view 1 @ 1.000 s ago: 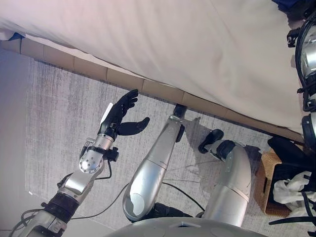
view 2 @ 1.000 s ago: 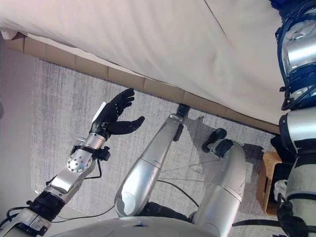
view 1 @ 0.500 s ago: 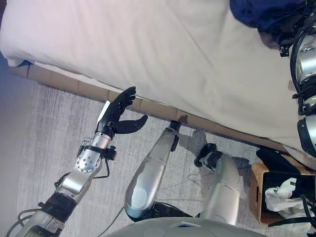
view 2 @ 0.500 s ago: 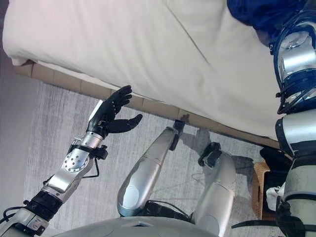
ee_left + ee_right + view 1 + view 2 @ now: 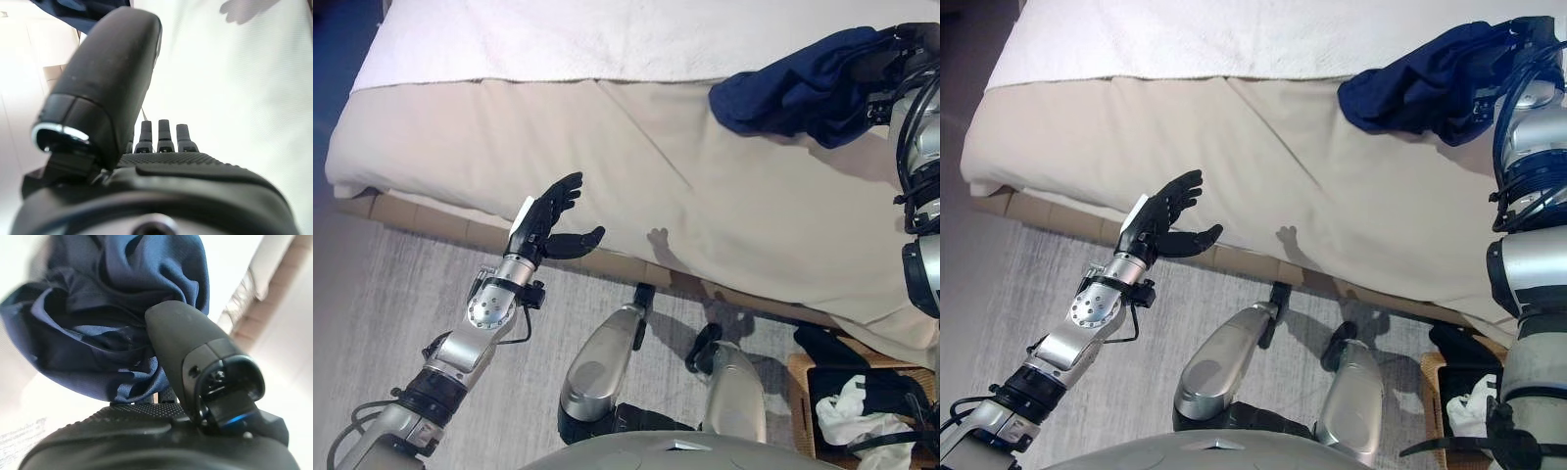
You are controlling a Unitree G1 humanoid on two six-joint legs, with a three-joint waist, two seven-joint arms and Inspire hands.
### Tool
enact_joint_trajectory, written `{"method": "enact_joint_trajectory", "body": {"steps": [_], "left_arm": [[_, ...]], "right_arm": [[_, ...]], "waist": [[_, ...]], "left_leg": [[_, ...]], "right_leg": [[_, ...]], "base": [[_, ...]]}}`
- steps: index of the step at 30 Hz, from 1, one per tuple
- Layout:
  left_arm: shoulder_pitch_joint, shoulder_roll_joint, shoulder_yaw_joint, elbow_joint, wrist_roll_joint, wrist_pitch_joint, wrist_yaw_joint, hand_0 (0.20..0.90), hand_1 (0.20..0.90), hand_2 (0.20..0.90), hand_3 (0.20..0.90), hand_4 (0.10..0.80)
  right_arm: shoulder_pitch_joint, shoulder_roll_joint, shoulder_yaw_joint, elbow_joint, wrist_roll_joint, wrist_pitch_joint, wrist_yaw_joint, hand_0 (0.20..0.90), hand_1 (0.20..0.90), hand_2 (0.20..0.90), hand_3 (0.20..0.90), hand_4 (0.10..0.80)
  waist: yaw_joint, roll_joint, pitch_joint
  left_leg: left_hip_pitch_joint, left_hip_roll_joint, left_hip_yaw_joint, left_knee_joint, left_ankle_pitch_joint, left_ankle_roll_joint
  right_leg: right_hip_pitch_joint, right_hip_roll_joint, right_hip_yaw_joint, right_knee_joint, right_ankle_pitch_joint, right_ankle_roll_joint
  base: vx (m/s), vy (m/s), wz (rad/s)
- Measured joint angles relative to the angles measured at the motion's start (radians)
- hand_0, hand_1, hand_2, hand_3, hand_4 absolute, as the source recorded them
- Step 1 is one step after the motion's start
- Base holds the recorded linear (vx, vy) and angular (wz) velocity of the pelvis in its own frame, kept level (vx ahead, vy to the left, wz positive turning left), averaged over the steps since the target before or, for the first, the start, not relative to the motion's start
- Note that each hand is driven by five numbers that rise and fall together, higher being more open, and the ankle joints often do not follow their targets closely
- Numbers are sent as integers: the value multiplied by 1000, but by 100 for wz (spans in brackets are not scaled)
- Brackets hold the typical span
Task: Pick up the clothes from the bed and place them into the basket
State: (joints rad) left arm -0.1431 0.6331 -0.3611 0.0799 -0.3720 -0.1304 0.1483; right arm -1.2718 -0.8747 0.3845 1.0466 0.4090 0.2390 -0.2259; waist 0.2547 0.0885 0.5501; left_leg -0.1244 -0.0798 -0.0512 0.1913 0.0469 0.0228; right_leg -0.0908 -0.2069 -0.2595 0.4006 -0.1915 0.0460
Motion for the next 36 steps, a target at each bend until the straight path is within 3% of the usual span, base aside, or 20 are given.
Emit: {"method": "enact_joint_trajectory", "body": {"steps": [4,11,16,21,36], "left_arm": [[-6,20,16,13,1,43,3,900,900,900,900,800],[-50,7,16,52,22,89,3,900,900,900,900,800],[-74,-13,17,103,22,90,15,900,900,900,900,800],[-74,-52,17,159,21,90,24,900,900,900,900,800],[-98,-77,19,203,32,85,14,900,900,900,900,800]], "right_arm": [[52,-2,-52,-25,13,-19,15,300,300,300,200,100],[166,-17,-118,-216,14,-50,8,300,300,300,200,100],[205,-33,-149,-235,14,-53,2,300,300,300,200,100],[215,-66,-151,-268,13,-53,-6,300,300,300,200,100],[376,-192,-336,-436,13,-52,-77,300,300,300,200,100]], "waist": [[-28,-60,-74],[-122,-82,-149],[-180,-105,-192],[-221,-111,-197],[-362,-112,-197]], "left_leg": [[42,17,19,-75,15,-6],[139,37,67,-186,29,-5],[174,42,109,-241,34,-6],[208,46,145,-259,34,-5],[255,78,251,-280,29,-10]], "right_leg": [[37,27,6,-91,30,5],[167,73,50,-327,139,28],[225,97,95,-486,225,35],[216,102,182,-492,234,32],[199,133,289,-492,254,40]], "base": [[15,42,-17],[-1,12,-26],[-55,9,-31],[-61,26,-46],[-15,17,-23]]}}
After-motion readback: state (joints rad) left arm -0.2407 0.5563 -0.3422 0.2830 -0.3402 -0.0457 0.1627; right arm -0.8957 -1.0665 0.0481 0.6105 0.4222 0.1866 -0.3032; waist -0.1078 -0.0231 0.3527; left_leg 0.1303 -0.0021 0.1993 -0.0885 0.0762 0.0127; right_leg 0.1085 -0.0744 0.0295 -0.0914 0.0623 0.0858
